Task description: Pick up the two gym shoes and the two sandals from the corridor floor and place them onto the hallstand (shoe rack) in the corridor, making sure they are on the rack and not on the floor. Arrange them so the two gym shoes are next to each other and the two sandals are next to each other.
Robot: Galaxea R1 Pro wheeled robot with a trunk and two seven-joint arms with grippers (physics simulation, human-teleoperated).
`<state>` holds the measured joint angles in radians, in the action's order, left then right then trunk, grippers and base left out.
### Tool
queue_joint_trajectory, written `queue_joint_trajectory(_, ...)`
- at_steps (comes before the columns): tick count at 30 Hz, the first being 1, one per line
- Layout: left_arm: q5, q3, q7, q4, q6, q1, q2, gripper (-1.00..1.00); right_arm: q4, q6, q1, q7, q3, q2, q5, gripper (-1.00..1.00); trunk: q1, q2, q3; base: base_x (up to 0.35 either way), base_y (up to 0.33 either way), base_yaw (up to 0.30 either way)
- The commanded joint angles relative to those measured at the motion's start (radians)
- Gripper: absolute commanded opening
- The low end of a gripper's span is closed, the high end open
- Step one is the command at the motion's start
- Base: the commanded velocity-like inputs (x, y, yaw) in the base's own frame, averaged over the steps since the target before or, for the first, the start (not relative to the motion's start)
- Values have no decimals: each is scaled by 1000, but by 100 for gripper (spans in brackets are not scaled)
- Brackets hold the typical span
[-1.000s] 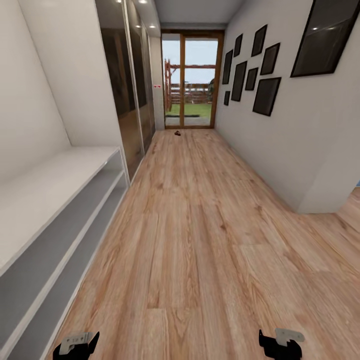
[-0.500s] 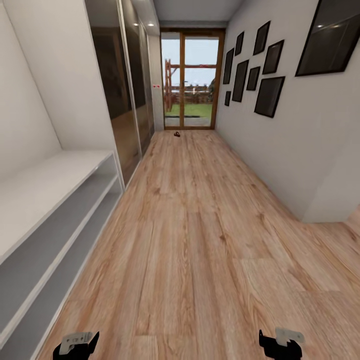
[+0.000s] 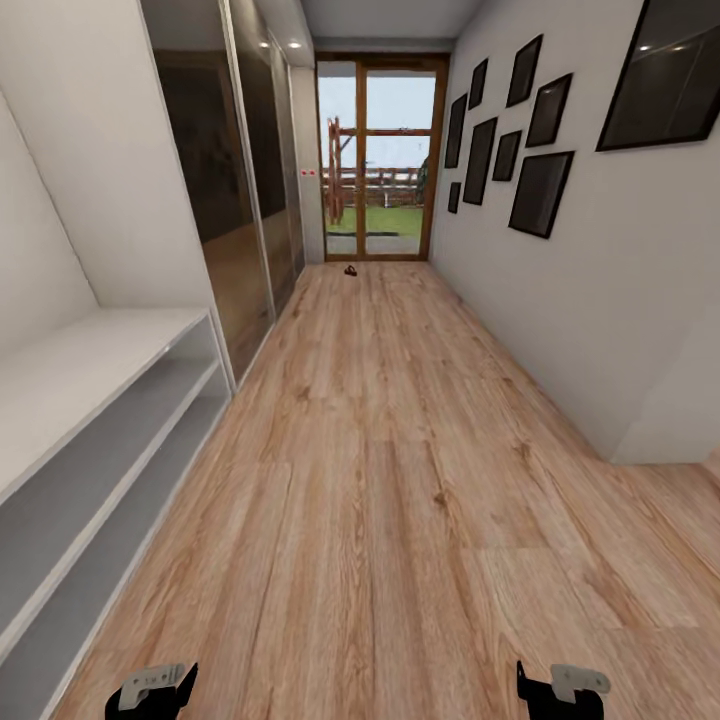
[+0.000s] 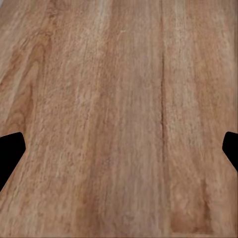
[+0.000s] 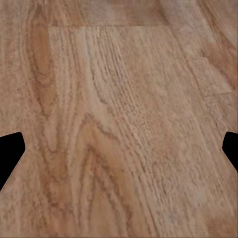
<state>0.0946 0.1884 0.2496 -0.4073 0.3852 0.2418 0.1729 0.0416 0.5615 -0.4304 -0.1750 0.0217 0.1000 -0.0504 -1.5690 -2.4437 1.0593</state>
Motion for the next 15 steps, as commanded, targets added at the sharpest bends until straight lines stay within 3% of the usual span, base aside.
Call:
queue_joint_trajectory(1,10,4,10,1,0,1,0,100,-1,6,0,2,1,0,-4,100,0,0,1,307,-133,0)
queue_joint_trajectory(8,9,8,9,1,-1,1,0,100,-2,15,1,-1,2,-1,-3,100,0,0,1,306,-133,0)
queue_joint_trajectory(15,9,8,8,1,-2,1,1,100,-11,13,2,0,3,-26,-3,100,0,0,1,317,-106,0)
